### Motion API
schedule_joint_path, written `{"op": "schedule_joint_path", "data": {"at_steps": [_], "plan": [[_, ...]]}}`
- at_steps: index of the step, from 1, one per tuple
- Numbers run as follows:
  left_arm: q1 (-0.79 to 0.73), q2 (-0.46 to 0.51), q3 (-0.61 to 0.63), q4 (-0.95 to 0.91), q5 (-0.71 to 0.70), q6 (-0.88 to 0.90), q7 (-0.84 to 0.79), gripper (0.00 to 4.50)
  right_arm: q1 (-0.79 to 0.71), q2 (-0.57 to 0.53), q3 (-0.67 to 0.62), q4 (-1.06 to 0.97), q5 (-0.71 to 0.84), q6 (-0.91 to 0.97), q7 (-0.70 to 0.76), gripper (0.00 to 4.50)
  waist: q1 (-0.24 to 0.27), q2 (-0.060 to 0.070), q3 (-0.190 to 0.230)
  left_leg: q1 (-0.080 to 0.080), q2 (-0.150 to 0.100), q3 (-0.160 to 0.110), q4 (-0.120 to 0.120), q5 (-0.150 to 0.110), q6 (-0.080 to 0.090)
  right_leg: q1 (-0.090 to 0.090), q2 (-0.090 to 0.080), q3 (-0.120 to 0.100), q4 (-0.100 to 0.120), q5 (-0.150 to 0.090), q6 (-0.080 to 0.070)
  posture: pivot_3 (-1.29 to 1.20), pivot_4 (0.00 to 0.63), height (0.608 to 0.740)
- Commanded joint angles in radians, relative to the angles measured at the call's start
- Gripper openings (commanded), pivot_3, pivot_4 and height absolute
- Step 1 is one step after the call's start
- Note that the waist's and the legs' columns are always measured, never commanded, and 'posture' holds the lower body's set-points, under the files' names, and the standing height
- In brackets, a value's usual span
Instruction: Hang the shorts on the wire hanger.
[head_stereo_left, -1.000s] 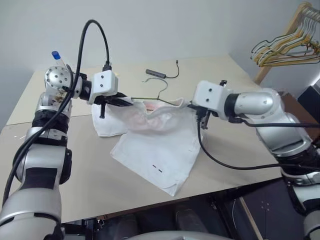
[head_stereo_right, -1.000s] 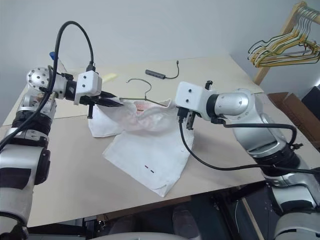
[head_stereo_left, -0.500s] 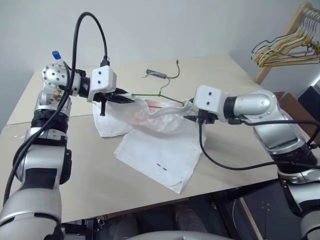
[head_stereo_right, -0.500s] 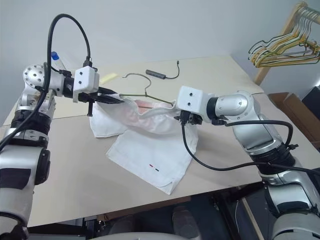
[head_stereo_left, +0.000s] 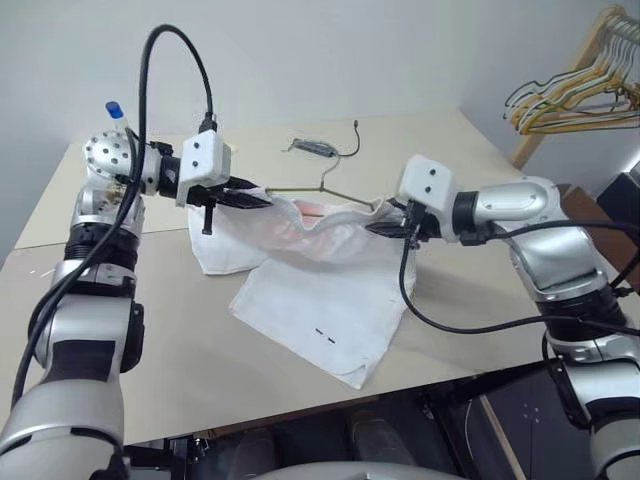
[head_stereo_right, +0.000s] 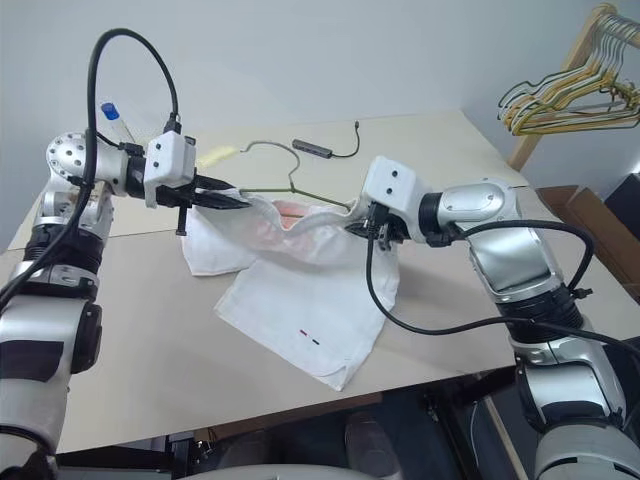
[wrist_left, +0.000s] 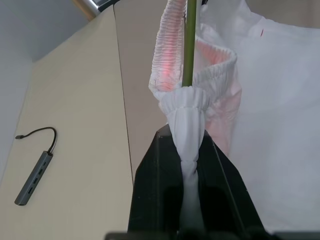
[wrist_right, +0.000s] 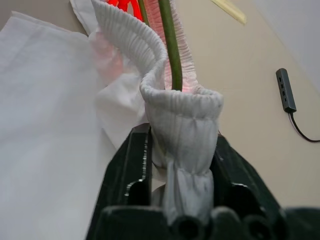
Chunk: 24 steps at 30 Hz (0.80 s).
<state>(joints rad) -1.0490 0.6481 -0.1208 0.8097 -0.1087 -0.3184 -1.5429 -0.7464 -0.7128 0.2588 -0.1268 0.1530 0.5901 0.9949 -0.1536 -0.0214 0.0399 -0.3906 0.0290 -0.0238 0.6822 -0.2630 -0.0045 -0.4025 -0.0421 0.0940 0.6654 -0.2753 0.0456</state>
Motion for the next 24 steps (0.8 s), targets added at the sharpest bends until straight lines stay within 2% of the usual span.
{"op": "schedule_joint_path", "data": {"at_steps": [1,2,5,12,15,19,24], "plan": [[-0.018,0.01,0.033,-0.028,-0.033,0.017,-0.007,0.0,-0.008,0.007,-0.048,-0.002,0.015,0.0,-0.01,0.3,0.0,0.0,0.0,0.0,0.0,0.0,0.0,0.0,0.0,0.0,0.0,0.0,0.0,0.0,0.0,-0.1,0.0,0.74],[-0.018,0.009,0.036,-0.026,-0.036,0.018,-0.009,0.0,-0.008,0.008,-0.05,0.001,0.016,-0.003,-0.013,0.07,0.0,0.0,0.0,0.0,0.0,0.0,0.0,0.0,0.0,0.0,0.0,0.0,0.0,0.0,0.0,-0.1,0.0,0.74],[-0.023,0.01,0.037,-0.008,-0.036,0.034,-0.021,0.0,-0.006,0.009,-0.054,0.004,0.015,-0.007,-0.017,0.04,0.0,0.0,0.0,0.0,0.0,0.0,0.0,0.0,0.0,0.0,0.0,0.0,0.0,0.0,0.0,-0.1,0.0,0.74],[-0.044,-0.026,0.081,0.062,-0.042,0.031,0.075,2.27,0.03,0.002,-0.073,-0.013,0.028,0.016,-0.039,0.04,0.0,0.0,0.0,0.0,0.0,0.0,0.0,0.0,0.0,0.0,0.0,0.0,0.0,0.0,0.0,-0.12,0.0,0.74],[-0.086,-0.049,0.138,0.063,-0.104,0.077,0.086,3.21,0.05,-0.003,-0.086,-0.015,0.021,0.025,-0.062,0.04,0.001,0.0,0.0,-0.001,0.0,0.0,0.0,0.0,0.0,0.0,0.0,0.0,0.0,0.0,0.0,-0.12,0.0,0.74],[-0.13,-0.045,0.155,0.095,-0.078,0.059,0.158,4.49,0.075,-0.014,-0.117,-0.023,0.024,0.038,-0.09,0.04,-0.001,0.0,0.0,-0.001,0.0,0.0,0.0,0.0,0.0,0.0,-0.001,0.0,0.0,0.0,0.0,-0.14,0.0,0.74],[-0.135,-0.043,0.209,0.094,-0.103,0.078,0.252,4.5,0.133,-0.039,-0.183,-0.05,0.017,0.171,-0.178,0.04,-0.003,0.0,0.0,0.0,0.0,0.0,0.0,0.0,0.0,0.0,-0.001,0.0,0.0,0.0,0.0,-0.15,0.0,0.74]]}}
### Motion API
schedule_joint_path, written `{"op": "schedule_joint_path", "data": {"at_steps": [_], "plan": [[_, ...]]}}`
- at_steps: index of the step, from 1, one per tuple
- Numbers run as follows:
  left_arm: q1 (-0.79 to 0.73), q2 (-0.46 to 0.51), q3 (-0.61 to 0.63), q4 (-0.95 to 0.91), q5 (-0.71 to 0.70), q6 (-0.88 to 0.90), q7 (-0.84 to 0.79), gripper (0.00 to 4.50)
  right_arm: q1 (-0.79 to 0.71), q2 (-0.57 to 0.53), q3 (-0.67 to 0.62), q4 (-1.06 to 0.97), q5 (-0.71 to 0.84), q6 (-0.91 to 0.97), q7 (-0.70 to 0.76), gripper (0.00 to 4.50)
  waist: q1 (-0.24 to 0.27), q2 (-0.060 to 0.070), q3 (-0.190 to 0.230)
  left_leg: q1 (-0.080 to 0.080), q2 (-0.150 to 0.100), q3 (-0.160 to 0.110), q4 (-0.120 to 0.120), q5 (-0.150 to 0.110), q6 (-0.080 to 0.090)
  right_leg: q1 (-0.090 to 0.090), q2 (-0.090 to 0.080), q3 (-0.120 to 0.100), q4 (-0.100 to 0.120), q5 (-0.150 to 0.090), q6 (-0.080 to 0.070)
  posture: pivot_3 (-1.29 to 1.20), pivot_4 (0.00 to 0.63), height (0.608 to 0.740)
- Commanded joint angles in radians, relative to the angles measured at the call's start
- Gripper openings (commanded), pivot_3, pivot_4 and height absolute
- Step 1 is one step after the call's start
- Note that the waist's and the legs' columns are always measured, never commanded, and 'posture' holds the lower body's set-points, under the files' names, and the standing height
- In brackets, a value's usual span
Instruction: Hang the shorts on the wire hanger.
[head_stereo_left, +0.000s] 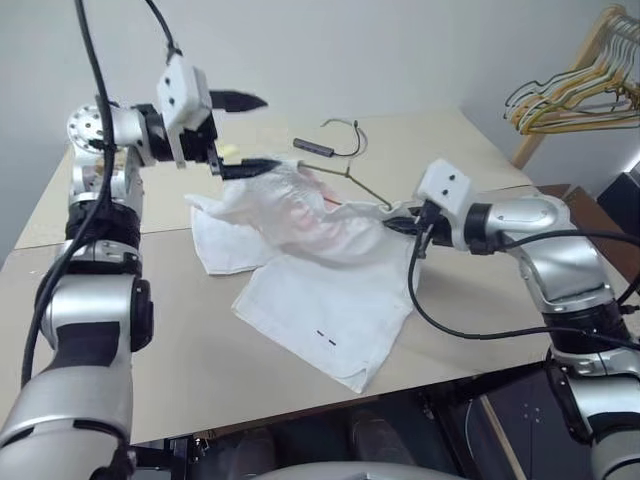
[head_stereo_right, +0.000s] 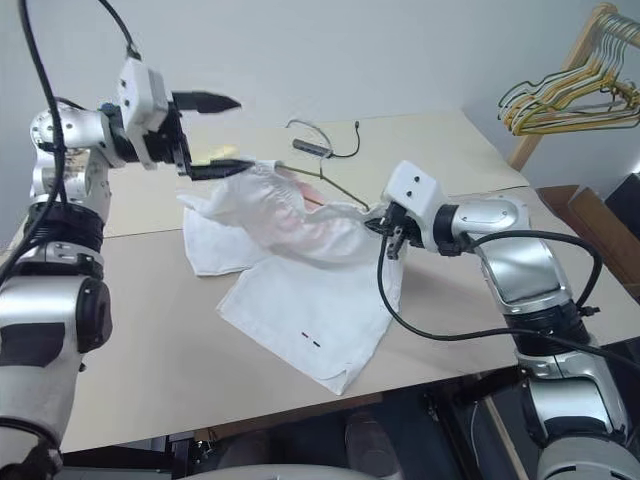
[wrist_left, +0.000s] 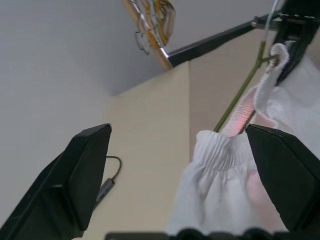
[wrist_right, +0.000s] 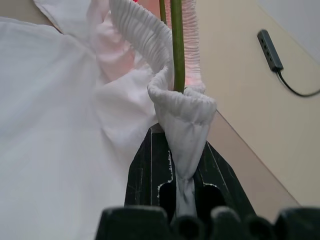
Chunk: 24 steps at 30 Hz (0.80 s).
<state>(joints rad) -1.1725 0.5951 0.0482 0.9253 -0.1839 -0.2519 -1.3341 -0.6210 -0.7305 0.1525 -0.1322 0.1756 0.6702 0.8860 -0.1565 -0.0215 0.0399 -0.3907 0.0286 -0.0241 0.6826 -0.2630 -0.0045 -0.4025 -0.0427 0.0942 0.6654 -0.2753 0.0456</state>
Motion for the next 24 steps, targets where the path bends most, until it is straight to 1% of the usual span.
{"op": "schedule_joint_path", "data": {"at_steps": [1,3,5,7,9,11,13,16,20,24], "plan": [[0.003,0.01,0.044,-0.044,-0.033,0.031,0.049,4.5,0.016,-0.032,-0.075,-0.049,-0.026,0.136,-0.098,0.04,-0.001,0.0,0.0,0.0,0.0,0.0,0.0,0.0,0.0,0.0,0.0,0.0,0.0,0.0,0.0,-0.16,0.0,0.74],[0.038,0.007,0.052,-0.097,-0.057,0.069,0.032,4.5,0.031,-0.041,-0.089,-0.063,-0.041,0.215,-0.151,0.04,-0.003,0.0,0.0,0.0,0.0,0.0,0.0,0.0,0.0,0.0,0.0,0.0,0.001,0.0,0.0,-0.17,0.0,0.74],[0.114,-0.004,0.073,-0.215,-0.139,0.144,-0.027,4.5,0.053,-0.026,-0.166,-0.093,-0.022,0.324,-0.213,0.04,-0.006,0.0,0.0,0.0,0.0,0.0,0.0,0.0,0.0,0.0,0.0,0.0,0.001,0.0,0.0,-0.18,0.0,0.74],[0.176,-0.01,0.083,-0.318,-0.194,0.212,-0.045,4.5,0.065,-0.006,-0.235,-0.11,-0.006,0.422,-0.261,0.04,-0.013,0.001,0.0,0.0,0.0,-0.002,0.0,0.0,0.0,0.0,-0.001,0.001,0.001,0.0,0.0,-0.19,0.0,0.74],[0.239,-0.029,0.102,-0.437,-0.26,0.294,-0.015,4.5,0.08,-0.007,-0.278,-0.121,-0.012,0.511,-0.305,0.04,-0.021,0.001,0.0,0.0,0.001,-0.003,0.0,0.0,0.0,0.0,-0.001,0.001,0.001,0.0,0.0,-0.21,0.0,0.74],[0.299,-0.056,0.125,-0.546,-0.325,0.358,0.024,4.5,0.081,-0.02,-0.295,-0.108,-0.035,0.598,-0.356,0.04,-0.028,0.001,0.0,0.0,0.0,-0.003,0.0,0.0,0.0,0.0,-0.002,0.001,0.001,0.0,0.0,-0.22,0.0,0.74],[0.365,-0.077,0.129,-0.661,-0.376,0.426,0.06,4.5,0.074,-0.028,-0.324,-0.067,-0.071,0.658,-0.427,0.04,-0.035,0.001,-0.001,0.0,0.0,-0.003,0.0,0.0,0.0,0.001,-0.002,0.002,0.001,0.0,0.0,-0.23,0.0,0.74],[0.429,-0.097,0.117,-0.787,-0.415,0.497,0.113,4.5,0.06,-0.038,-0.368,-0.031,-0.1,0.713,-0.5,0.04,-0.046,0.005,-0.003,0.001,0.0,-0.003,0.0,0.0,0.0,0.001,-0.002,0.002,0.001,0.0,0.0,-0.22,0.0,0.74],[0.46,-0.126,0.114,-0.885,-0.465,0.568,0.167,4.5,0.025,-0.063,-0.402,0.052,-0.175,0.723,-0.622,0.04,-0.058,0.009,-0.006,0.002,0.0,-0.003,0.0,0.0,0.0,0.002,-0.002,0.003,0.001,0.0,0.0,-0.23,0.0,0.74],[0.469,-0.143,0.113,-0.929,-0.479,0.59,0.21,4.5,-0.041,-0.051,-0.517,0.144,-0.218,0.703,-0.738,0.04,-0.072,0.015,-0.009,0.01,-0.001,-0.002,-0.002,0.0,0.0,0.012,-0.002,0.003,-0.003,0.0,0.001,-0.23,0.0,0.74]]}}
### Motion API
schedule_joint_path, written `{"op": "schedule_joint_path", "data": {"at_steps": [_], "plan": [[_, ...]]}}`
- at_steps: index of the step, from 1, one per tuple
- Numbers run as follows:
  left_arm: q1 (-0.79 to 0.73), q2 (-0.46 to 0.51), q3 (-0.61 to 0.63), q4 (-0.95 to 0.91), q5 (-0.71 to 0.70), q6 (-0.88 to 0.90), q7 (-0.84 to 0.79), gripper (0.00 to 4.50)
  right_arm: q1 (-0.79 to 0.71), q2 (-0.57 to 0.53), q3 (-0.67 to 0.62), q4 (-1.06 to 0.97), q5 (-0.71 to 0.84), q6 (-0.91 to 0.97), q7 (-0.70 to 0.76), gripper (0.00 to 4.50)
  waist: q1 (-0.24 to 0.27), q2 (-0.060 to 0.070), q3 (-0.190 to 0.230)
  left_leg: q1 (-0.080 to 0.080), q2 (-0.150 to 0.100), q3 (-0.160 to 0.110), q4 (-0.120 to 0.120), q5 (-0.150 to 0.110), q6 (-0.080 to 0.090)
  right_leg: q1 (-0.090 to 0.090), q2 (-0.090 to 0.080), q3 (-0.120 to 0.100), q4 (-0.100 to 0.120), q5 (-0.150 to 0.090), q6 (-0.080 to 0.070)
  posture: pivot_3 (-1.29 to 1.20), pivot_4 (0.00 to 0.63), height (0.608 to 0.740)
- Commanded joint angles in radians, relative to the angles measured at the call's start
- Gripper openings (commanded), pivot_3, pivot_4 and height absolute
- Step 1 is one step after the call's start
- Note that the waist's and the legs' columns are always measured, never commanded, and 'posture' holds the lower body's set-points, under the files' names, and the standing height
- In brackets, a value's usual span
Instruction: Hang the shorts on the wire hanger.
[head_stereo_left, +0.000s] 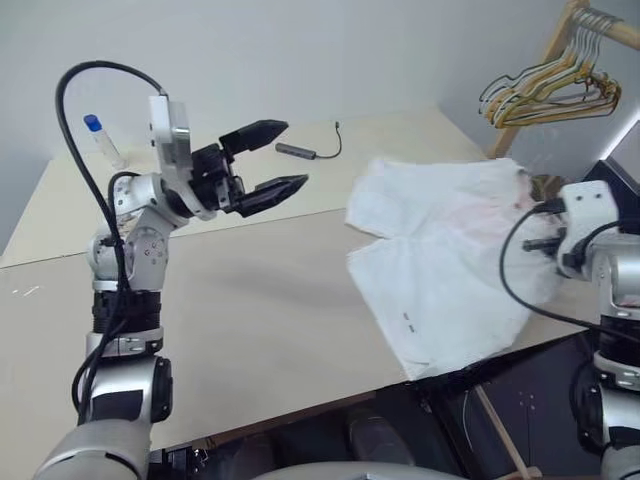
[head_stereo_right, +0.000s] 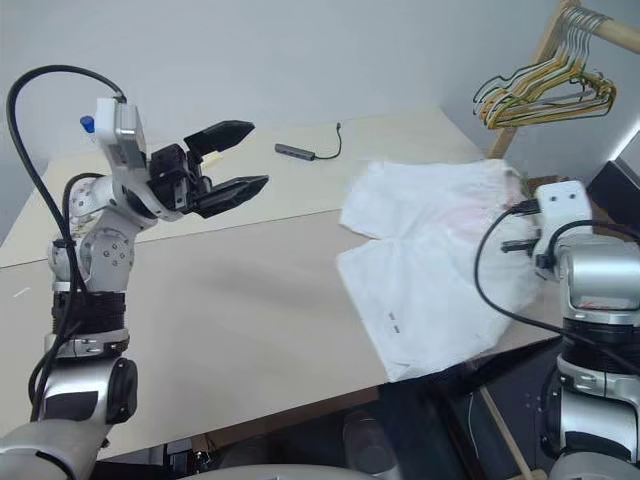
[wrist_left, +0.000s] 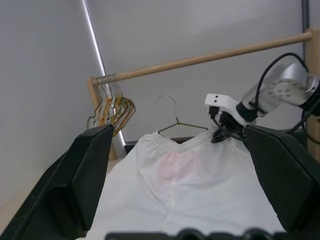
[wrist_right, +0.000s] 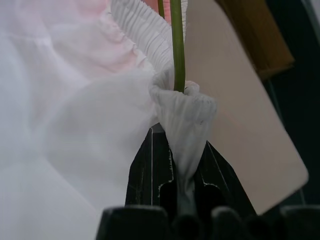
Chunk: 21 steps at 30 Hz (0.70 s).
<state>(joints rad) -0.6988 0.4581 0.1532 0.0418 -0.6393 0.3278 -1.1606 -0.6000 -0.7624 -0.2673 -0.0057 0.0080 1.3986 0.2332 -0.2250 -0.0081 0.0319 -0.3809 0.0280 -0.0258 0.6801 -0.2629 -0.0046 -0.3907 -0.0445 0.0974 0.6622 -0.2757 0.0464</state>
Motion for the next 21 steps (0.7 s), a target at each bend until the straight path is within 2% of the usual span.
{"op": "schedule_joint_path", "data": {"at_steps": [1,4,12,15,21], "plan": [[-0.007,-0.012,0.01,-0.047,-0.023,0.012,0.054,4.5,-0.066,-0.021,-0.102,0.025,-0.06,-0.036,-0.106,0.04,-0.006,0.003,-0.002,0.002,0.0,0.001,0.0,0.0,0.0,0.002,0.0,0.0,-0.001,0.0,0.0,-0.23,0.0,0.74],[-0.033,-0.041,0.026,-0.026,-0.034,0.018,0.118,4.5,-0.1,0.006,-0.143,0.023,-0.089,-0.08,-0.188,0.04,-0.01,0.004,-0.003,0.004,0.0,0.003,-0.001,0.0,0.0,0.004,0.001,0.0,-0.003,0.0,0.001,-0.23,0.0,0.74],[-0.017,-0.062,0.016,-0.062,-0.077,0.009,0.102,4.5,-0.201,0.07,-0.271,0.097,-0.138,-0.176,-0.393,0.04,-0.035,0.006,-0.004,0.004,-0.001,0.004,-0.002,0.0,0.0,0.004,0.001,0.002,-0.004,0.0,0.001,-0.23,0.0,0.74],[-0.006,-0.068,0.01,-0.07,-0.078,0.008,0.111,4.5,-0.27,0.053,-0.266,0.189,-0.138,-0.202,-0.426,0.04,-0.039,0.007,-0.004,0.004,-0.001,0.004,-0.002,0.0,0.0,0.004,0.001,0.003,-0.005,0.0,0.001,-0.23,0.0,0.74],[-0.009,-0.066,0.003,-0.062,-0.062,-0.007,0.112,4.5,-0.438,0.027,-0.335,0.408,-0.111,-0.285,-0.521,0.04,-0.044,0.008,-0.004,0.006,-0.002,0.007,-0.004,0.0,0.0,0.005,0.001,0.005,-0.005,-0.001,0.001,-0.22,0.0,0.74]]}}
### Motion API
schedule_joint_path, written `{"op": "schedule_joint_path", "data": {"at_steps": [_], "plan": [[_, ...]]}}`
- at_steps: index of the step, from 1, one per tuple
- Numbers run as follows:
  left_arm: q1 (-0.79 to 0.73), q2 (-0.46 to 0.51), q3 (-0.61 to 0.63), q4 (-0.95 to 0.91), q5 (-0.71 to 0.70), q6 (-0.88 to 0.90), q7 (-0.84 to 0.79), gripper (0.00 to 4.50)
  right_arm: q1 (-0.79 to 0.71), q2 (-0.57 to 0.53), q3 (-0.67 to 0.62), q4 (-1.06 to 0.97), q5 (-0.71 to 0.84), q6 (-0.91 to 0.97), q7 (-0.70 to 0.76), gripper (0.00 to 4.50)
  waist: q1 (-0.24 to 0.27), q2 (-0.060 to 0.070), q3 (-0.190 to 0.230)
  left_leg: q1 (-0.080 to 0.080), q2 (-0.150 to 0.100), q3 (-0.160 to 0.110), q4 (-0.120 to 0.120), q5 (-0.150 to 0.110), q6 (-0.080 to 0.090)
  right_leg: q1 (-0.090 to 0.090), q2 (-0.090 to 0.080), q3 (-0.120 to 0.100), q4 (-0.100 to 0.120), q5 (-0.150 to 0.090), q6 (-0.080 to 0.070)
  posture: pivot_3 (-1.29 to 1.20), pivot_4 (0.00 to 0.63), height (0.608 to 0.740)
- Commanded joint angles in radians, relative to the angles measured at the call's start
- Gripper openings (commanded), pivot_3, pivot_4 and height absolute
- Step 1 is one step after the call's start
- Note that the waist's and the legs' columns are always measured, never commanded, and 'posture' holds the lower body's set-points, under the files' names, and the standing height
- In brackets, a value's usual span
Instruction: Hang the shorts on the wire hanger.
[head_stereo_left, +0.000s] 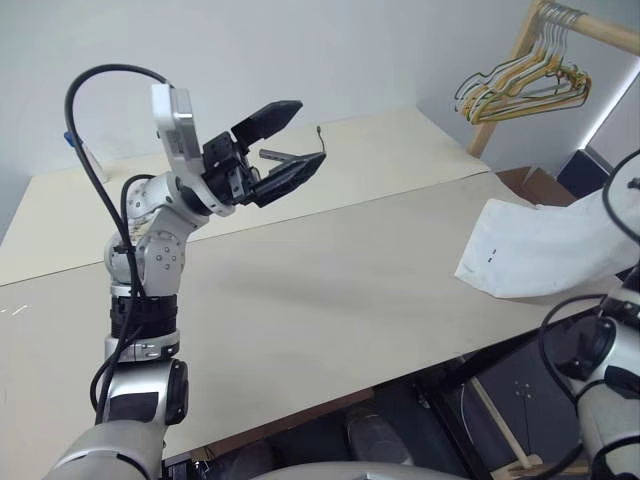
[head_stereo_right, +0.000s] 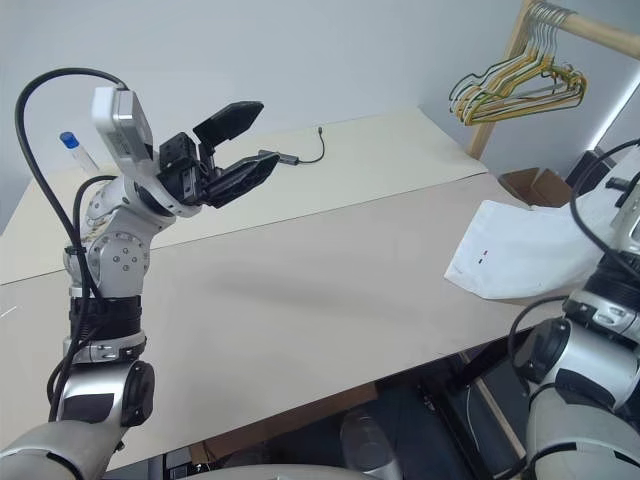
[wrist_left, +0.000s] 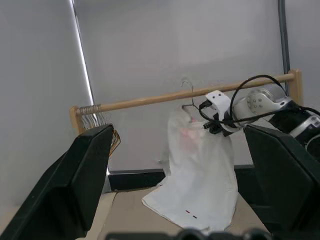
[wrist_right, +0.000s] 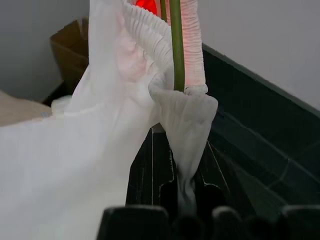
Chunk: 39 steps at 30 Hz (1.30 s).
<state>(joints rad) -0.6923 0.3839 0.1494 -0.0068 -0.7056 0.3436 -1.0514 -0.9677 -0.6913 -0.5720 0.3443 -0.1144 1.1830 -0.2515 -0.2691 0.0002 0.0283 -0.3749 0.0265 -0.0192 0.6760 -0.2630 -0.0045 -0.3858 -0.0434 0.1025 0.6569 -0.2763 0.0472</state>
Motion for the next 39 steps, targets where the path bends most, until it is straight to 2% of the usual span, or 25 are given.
{"op": "schedule_joint_path", "data": {"at_steps": [1,5,11,17,18,20,25,36,38,39], "plan": [[-0.019,0.015,0.005,-0.01,0.011,-0.027,0.0,4.5,-0.101,-0.063,-0.042,0.117,0.022,-0.098,-0.042,0.04,0.001,0.0,0.0,0.0,0.0,0.001,0.0,0.0,0.0,0.0,0.0,0.0,0.0,0.0,0.0,-0.22,0.0,0.74],[-0.02,0.029,0.004,-0.01,0.016,-0.028,-0.006,4.5,-0.186,-0.121,-0.039,0.301,0.042,-0.168,-0.055,0.04,0.001,0.001,0.0,0.0,0.0,0.004,-0.001,0.0,0.0,0.0,0.0,0.001,-0.002,0.0,0.0,-0.22,0.0,0.74],[-0.007,0.043,0.019,-0.025,0.001,-0.024,-0.008,4.5,-0.312,-0.182,-0.149,0.553,0.154,-0.225,-0.121,0.04,0.001,0.0,0.001,0.003,0.0,0.011,-0.004,0.0,0.0,0.001,0.0,0.008,-0.003,-0.001,0.002,-0.21,0.0,0.74],[-0.011,0.04,0.014,-0.024,0.007,-0.021,0.015,4.5,-0.325,-0.214,-0.158,0.687,0.212,-0.303,-0.178,0.04,0.002,0.0,0.001,0.005,-0.001,0.017,-0.008,0.0,0.0,0.001,0.0,0.014,-0.004,-0.002,0.003,-0.21,0.0,0.74],[-0.01,0.04,0.012,-0.025,0.006,-0.021,0.012,4.5,-0.325,-0.222,-0.203,0.711,0.255,-0.321,-0.184,0.04,0.001,0.0,0.001,0.005,-0.001,0.018,-0.008,0.0,0.0,0.001,0.0,0.015,-0.004,-0.002,0.003,-0.21,0.0,0.74],[-0.009,0.04,0.01,-0.027,0.005,-0.022,0.01,4.5,-0.317,-0.233,-0.21,0.75,0.282,-0.33,-0.178,0.04,0.002,-0.001,0.002,0.006,-0.001,0.019,-0.009,0.0,0.0,0.001,0.0,0.016,-0.004,-0.002,0.004,-0.21,0.0,0.74],[-0.01,0.037,0.008,-0.032,0.001,-0.02,0.009,4.5,-0.289,-0.234,-0.16,0.775,0.288,-0.374,-0.189,0.04,0.003,-0.001,0.002,0.006,-0.001,0.019,-0.009,0.0,0.0,0.002,0.0,0.016,-0.008,-0.001,0.005,-0.21,0.0,0.74],[0.001,0.036,0.02,-0.039,-0.043,-0.011,-0.008,4.5,-0.273,-0.235,-0.047,0.763,0.284,-0.391,-0.155,3.85,0.003,-0.001,0.002,0.006,-0.001,0.02,-0.009,0.0,0.0,0.002,0.0,0.018,-0.009,0.0,0.006,-0.2,0.0,0.74],[0.002,0.035,0.018,-0.038,-0.042,-0.013,-0.01,4.5,-0.269,-0.231,-0.019,0.756,0.273,-0.392,-0.146,4.46,0.004,-0.001,0.002,0.006,-0.001,0.02,-0.009,0.0,0.0,0.002,0.0,0.018,-0.009,0.0,0.006,-0.2,0.0,0.74],[0.003,0.034,0.017,-0.036,-0.04,-0.015,-0.011,4.5,-0.267,-0.229,-0.006,0.753,0.267,-0.395,-0.146,4.46,0.003,-0.001,0.002,0.006,-0.001,0.02,-0.009,0.0,0.0,0.002,0.0,0.018,-0.009,0.0,0.006,-0.2,0.0,0.74]]}}
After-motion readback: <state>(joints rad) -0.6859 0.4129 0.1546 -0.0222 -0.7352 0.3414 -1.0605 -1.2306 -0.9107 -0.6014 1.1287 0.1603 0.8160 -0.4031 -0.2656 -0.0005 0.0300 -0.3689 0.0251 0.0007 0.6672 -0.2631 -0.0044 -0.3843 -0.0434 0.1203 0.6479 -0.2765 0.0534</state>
